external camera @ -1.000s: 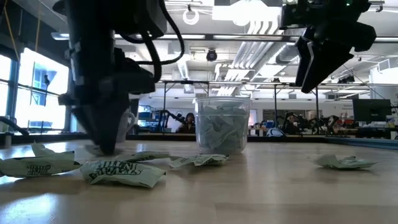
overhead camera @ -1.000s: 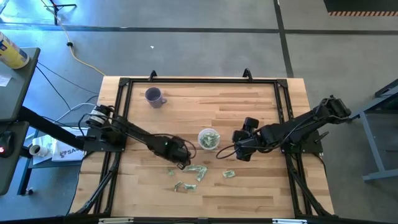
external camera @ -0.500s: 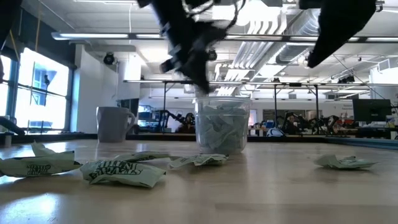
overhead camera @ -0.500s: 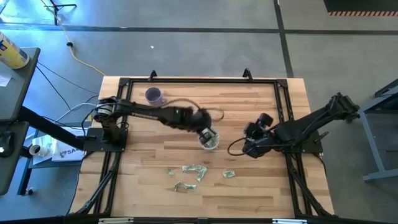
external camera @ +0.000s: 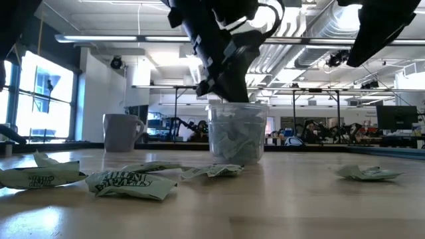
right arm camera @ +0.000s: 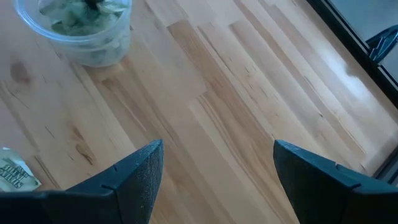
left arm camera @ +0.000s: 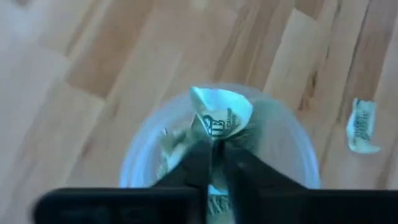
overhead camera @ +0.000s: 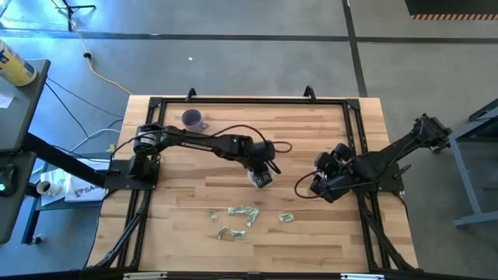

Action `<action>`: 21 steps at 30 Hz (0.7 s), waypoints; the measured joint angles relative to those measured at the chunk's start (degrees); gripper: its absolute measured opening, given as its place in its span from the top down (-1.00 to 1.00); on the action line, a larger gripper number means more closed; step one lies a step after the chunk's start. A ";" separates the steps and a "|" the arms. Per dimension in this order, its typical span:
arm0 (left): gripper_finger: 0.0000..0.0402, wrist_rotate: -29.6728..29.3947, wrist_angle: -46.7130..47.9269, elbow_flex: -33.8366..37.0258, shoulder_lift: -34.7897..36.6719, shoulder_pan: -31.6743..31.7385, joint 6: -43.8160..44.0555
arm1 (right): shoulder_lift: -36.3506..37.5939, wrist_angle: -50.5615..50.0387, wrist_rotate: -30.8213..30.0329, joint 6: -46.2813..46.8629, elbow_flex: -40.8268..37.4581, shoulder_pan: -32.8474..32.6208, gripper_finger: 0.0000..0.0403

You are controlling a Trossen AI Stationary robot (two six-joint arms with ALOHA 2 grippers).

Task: Pick and place Stevia / Truvia into bins
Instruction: Put the stevia packet into the transparent container

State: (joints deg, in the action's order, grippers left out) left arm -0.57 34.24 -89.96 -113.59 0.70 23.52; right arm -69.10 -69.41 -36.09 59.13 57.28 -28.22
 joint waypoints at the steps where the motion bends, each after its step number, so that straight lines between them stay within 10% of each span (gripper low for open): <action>1: 0.52 0.03 0.52 0.00 -0.06 -0.14 0.96 | 0.01 0.03 -0.11 0.00 0.00 -0.02 -0.45; 8: 0.04 -4.22 4.43 -0.11 0.53 -1.72 2.70 | 0.00 0.17 -0.59 -0.90 0.00 -0.07 -0.45; 21: 0.10 -1.89 12.45 -6.44 3.32 -2.26 5.72 | 0.00 -0.12 -0.92 -1.86 0.00 -0.07 -0.45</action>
State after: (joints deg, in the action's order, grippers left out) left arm -2.46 46.69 -96.40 -110.27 -1.57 29.24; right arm -69.10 -69.53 -37.01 57.28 57.28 -28.29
